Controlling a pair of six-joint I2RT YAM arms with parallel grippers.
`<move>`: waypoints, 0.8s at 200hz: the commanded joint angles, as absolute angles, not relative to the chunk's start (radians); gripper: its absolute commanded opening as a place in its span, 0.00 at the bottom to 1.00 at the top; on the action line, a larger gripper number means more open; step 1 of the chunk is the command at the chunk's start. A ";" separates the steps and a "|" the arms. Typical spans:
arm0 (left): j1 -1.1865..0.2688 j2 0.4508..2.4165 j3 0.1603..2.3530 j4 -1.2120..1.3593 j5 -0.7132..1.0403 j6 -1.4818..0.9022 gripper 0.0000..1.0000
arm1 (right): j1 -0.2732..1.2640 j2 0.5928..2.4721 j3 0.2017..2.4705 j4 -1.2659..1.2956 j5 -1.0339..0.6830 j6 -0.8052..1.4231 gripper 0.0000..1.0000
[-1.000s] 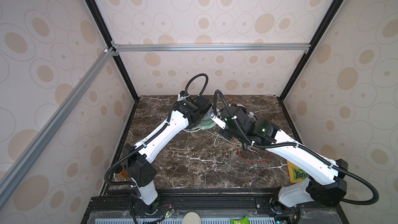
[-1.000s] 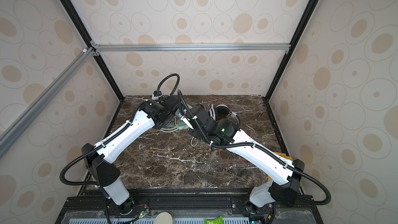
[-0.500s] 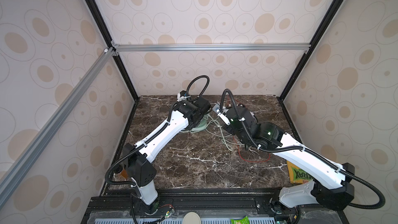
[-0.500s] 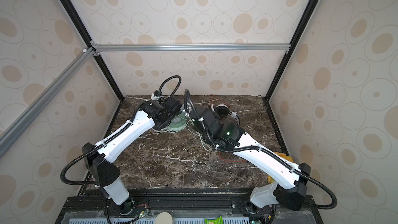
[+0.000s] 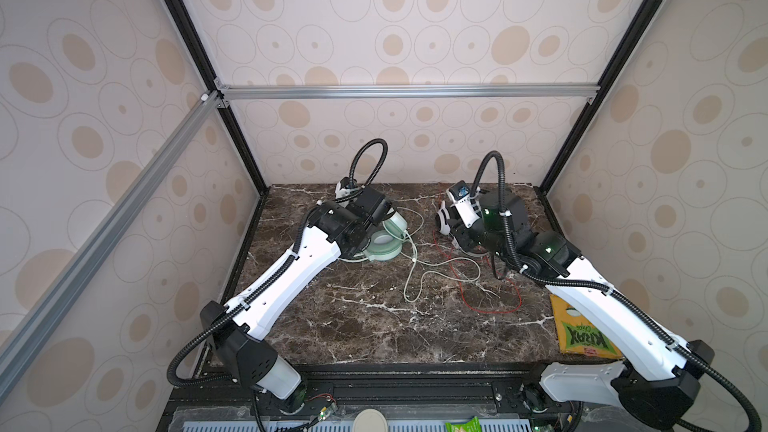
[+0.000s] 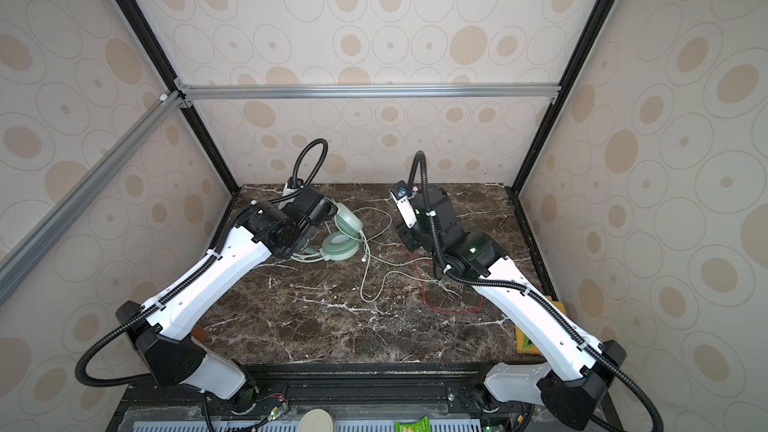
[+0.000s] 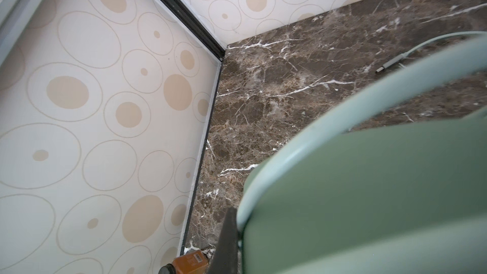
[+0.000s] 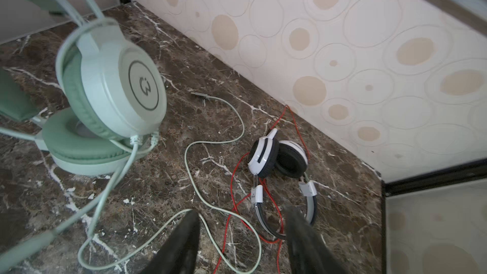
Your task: Wrap the headphones
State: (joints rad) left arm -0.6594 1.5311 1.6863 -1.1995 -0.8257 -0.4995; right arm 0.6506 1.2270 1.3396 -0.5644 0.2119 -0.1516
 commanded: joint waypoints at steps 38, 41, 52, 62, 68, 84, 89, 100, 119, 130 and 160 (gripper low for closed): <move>-0.558 1.437 1.813 -1.114 -0.583 -0.474 0.00 | 0.562 1.041 0.937 -0.324 -0.424 0.009 0.69; -0.554 1.435 1.820 -1.112 -0.572 -0.475 0.00 | 0.563 1.036 0.919 -0.308 -0.449 0.006 0.69; -0.538 1.429 1.846 -1.109 -0.534 -0.477 0.00 | 0.565 1.020 0.866 -0.256 -0.527 0.003 0.74; -0.528 1.425 1.865 -1.105 -0.502 -0.480 0.00 | 0.575 1.010 0.825 -0.211 -0.561 0.001 0.77; -0.523 1.424 1.873 -1.104 -0.482 -0.482 0.00 | 0.584 1.005 0.802 -0.186 -0.571 -0.003 0.80; -0.515 1.427 1.894 -1.101 -0.433 -0.488 0.00 | 0.607 1.001 0.762 -0.136 -0.565 -0.036 0.85; -0.514 1.427 1.898 -1.099 -0.421 -0.489 0.00 | 0.611 1.004 0.755 -0.120 -0.560 -0.045 0.86; -0.513 1.427 1.905 -1.095 -0.400 -0.494 0.00 | 0.613 1.013 0.742 -0.081 -0.542 -0.057 0.88; -0.509 1.423 1.908 -1.090 -0.376 -0.498 0.00 | 0.614 1.044 0.736 -0.008 -0.487 -0.072 0.90; -0.508 1.421 1.908 -1.090 -0.369 -0.501 0.00 | 0.614 1.069 0.750 0.020 -0.455 -0.080 0.90; -0.506 1.412 1.903 -1.092 -0.353 -0.509 0.00 | 0.617 1.148 0.818 0.056 -0.440 -0.084 0.90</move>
State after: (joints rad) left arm -0.5121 1.4433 1.8603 -1.1507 -0.3889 -0.4614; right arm 0.6109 1.0981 0.7525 -0.0250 -0.4568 -0.0578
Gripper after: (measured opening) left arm 0.067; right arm 0.901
